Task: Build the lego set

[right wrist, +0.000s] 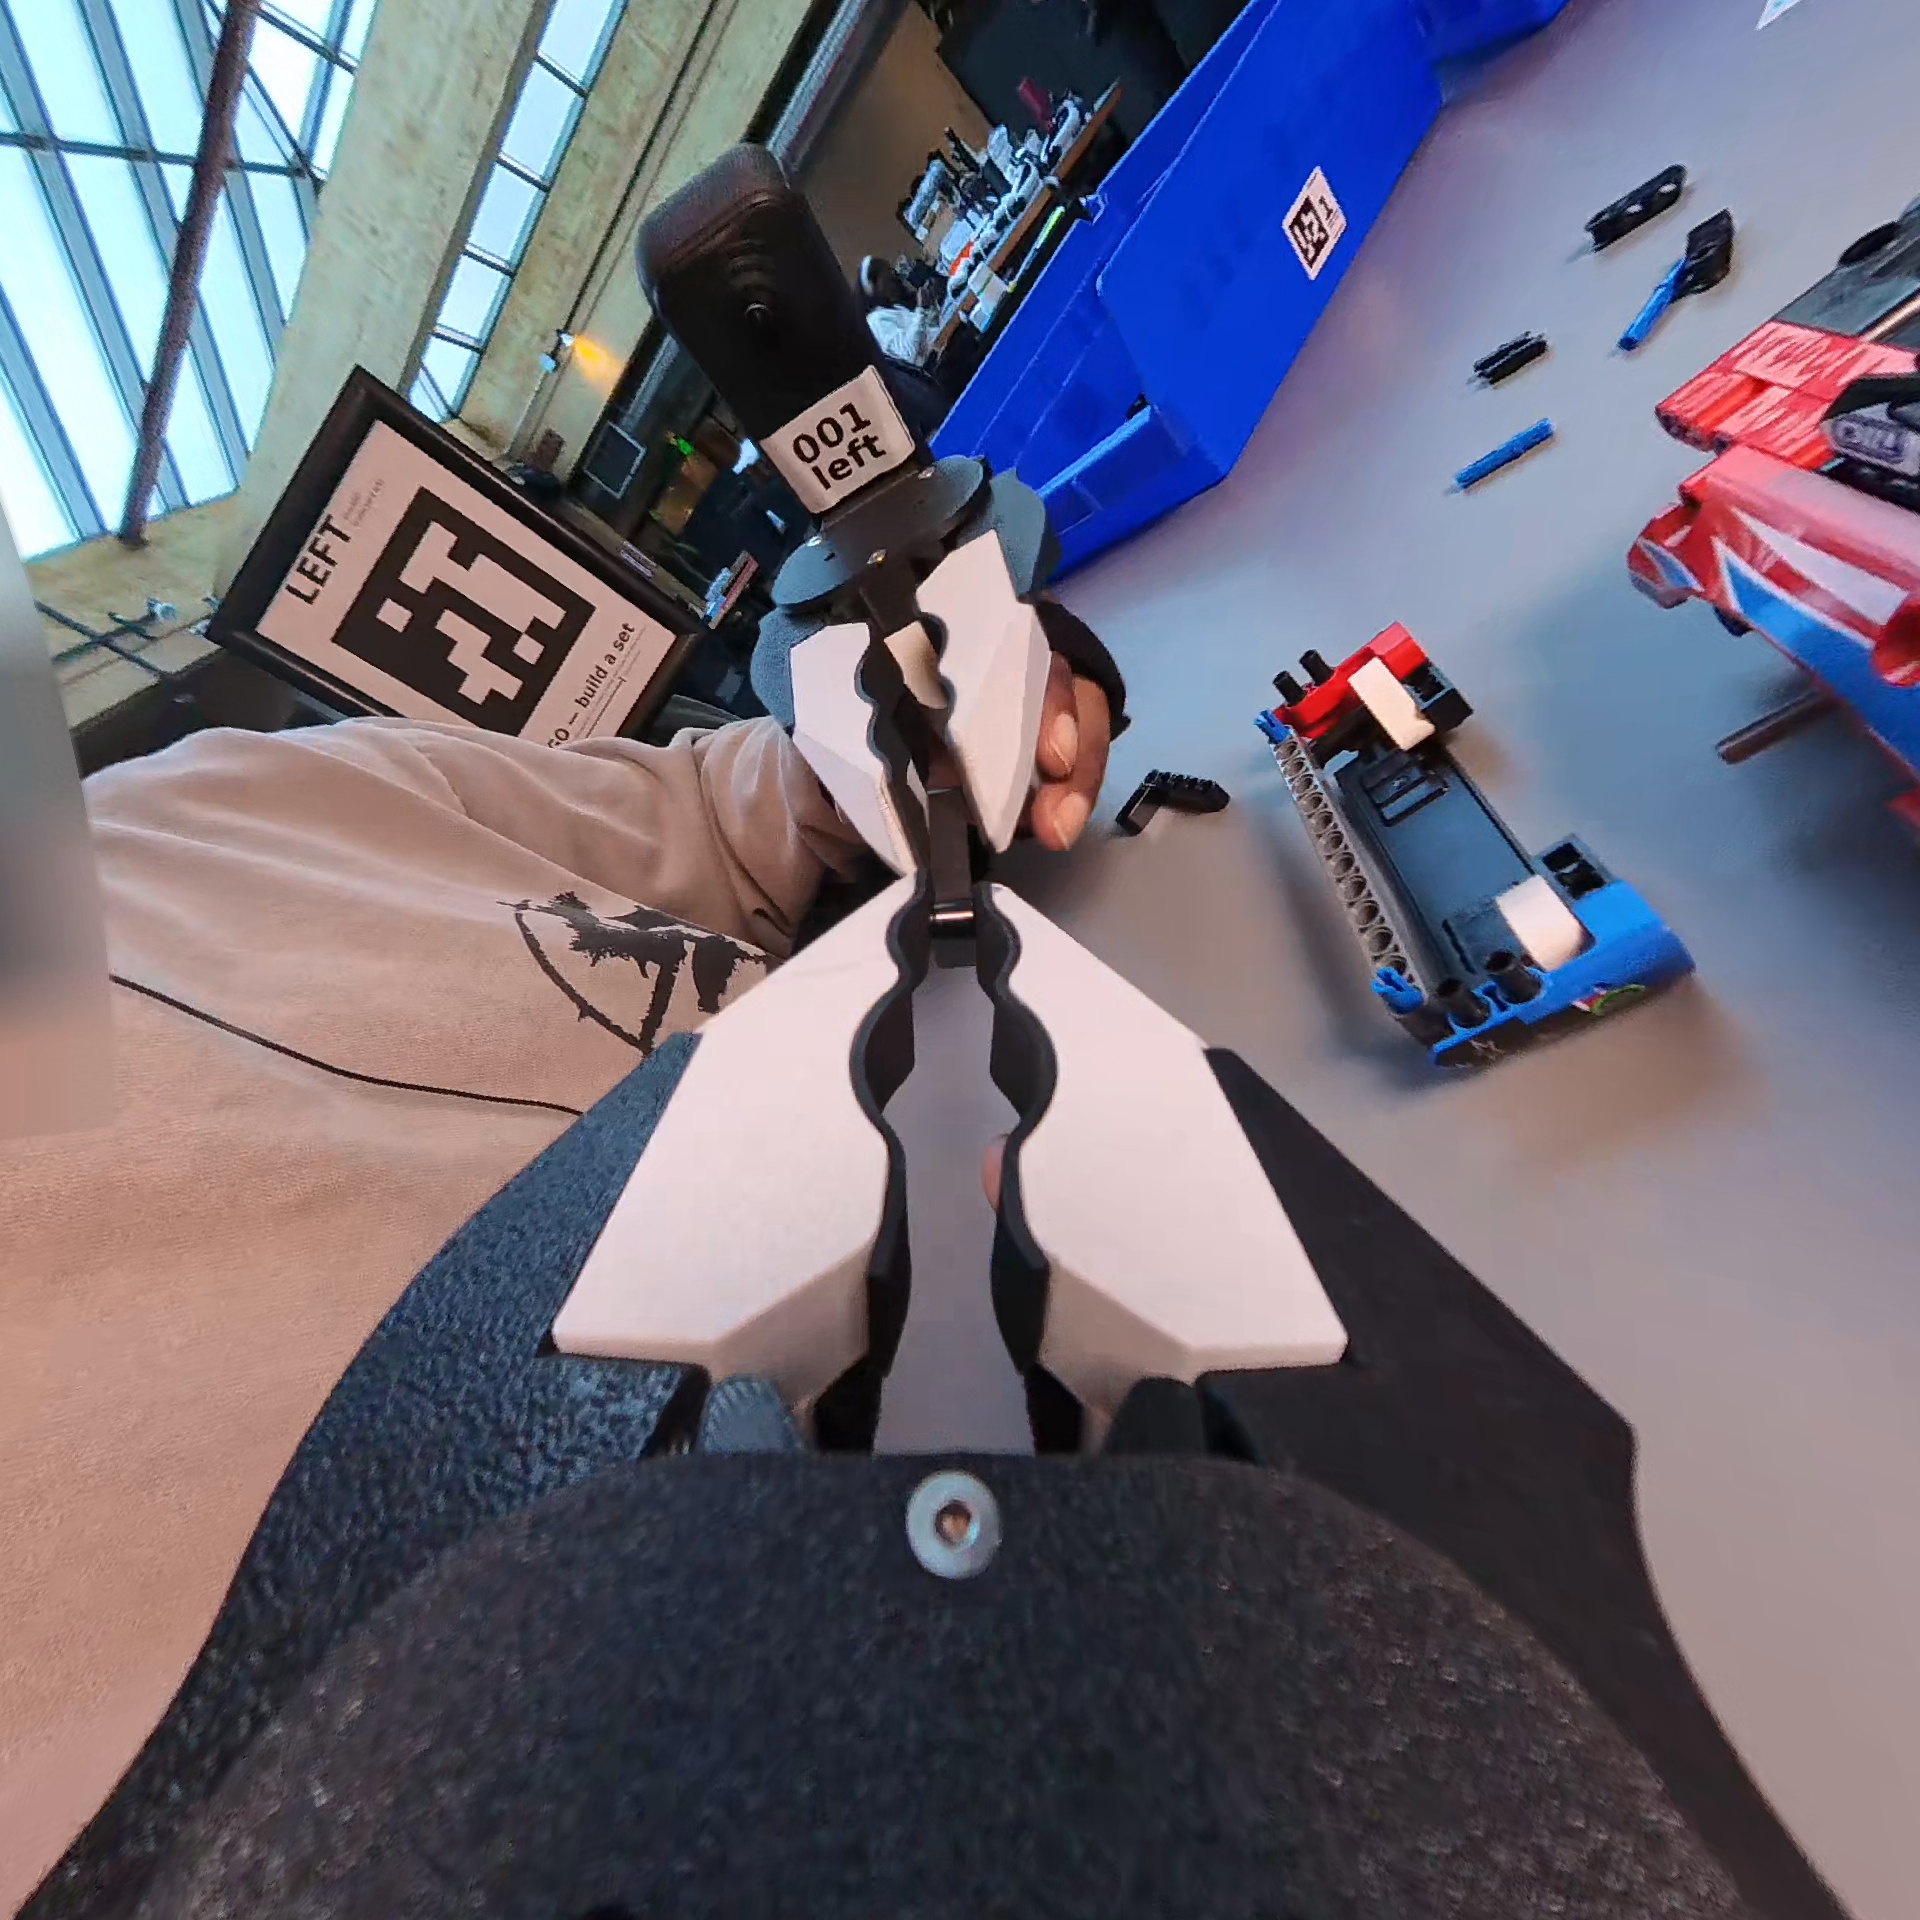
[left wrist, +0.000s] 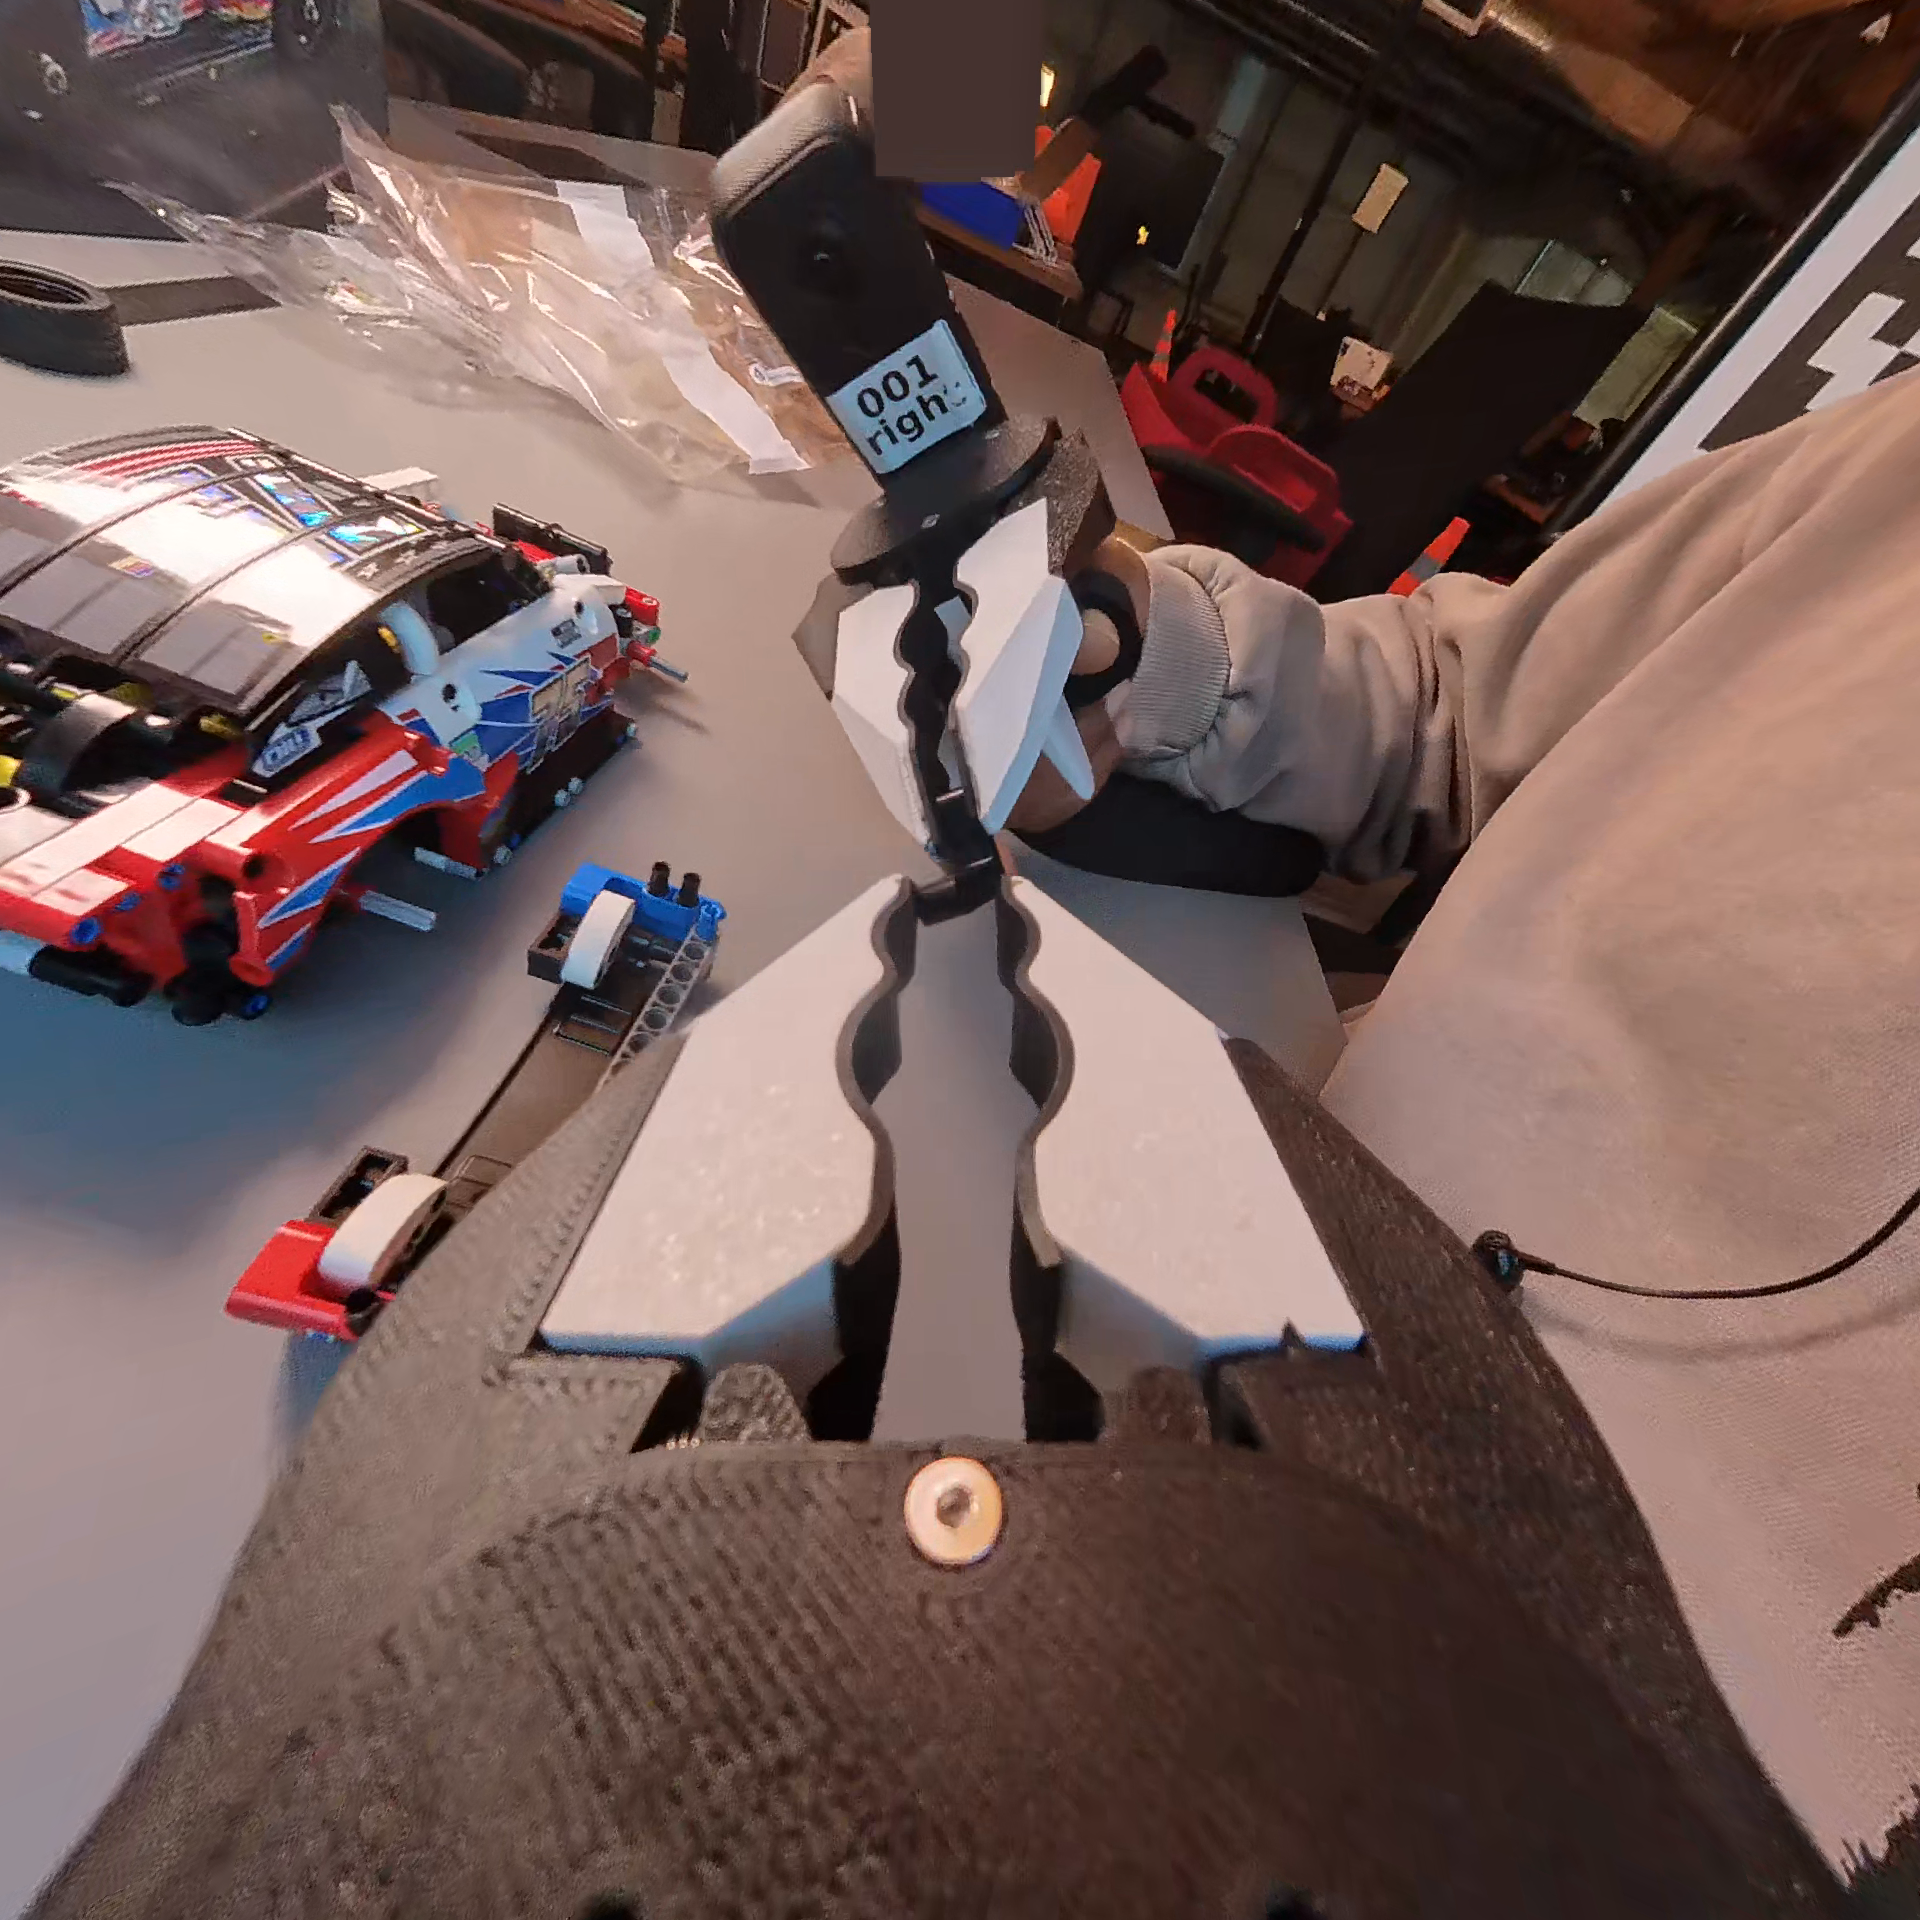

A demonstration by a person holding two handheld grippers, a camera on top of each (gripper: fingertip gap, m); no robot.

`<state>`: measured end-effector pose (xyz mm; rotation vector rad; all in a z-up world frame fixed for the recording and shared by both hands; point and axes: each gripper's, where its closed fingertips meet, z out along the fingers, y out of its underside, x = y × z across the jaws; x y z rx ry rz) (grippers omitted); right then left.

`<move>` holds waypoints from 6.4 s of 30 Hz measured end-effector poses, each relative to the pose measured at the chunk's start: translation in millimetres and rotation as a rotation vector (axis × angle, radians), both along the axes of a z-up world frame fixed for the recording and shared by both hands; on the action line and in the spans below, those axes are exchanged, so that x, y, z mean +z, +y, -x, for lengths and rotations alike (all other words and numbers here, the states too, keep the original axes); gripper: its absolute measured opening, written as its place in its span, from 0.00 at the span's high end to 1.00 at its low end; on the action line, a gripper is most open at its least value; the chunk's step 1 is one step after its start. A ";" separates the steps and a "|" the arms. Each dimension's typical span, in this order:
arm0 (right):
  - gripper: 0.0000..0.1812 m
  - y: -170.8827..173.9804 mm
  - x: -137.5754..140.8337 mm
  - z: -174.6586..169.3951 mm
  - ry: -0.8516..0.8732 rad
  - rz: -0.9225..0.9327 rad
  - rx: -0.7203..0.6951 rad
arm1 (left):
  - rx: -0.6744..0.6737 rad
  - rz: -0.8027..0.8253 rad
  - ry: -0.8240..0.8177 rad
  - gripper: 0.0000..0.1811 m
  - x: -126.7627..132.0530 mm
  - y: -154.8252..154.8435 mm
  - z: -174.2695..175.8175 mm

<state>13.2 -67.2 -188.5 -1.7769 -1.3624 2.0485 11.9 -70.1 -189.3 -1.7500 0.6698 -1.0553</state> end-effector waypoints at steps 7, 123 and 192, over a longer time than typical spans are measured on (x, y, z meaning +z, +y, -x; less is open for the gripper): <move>0.97 3.8 4.8 0.0 0.042 -0.014 -0.036 | -0.028 0.093 -0.121 0.97 3.4 -0.2 -1.3; 0.88 6.0 -14.7 0.0 0.265 -1.044 -0.110 | -0.089 -0.080 0.212 0.96 -27.8 -2.9 -1.3; 0.78 36.3 -79.5 9.5 -0.180 -1.084 0.098 | -0.157 -0.107 0.809 0.97 -65.2 23.6 11.6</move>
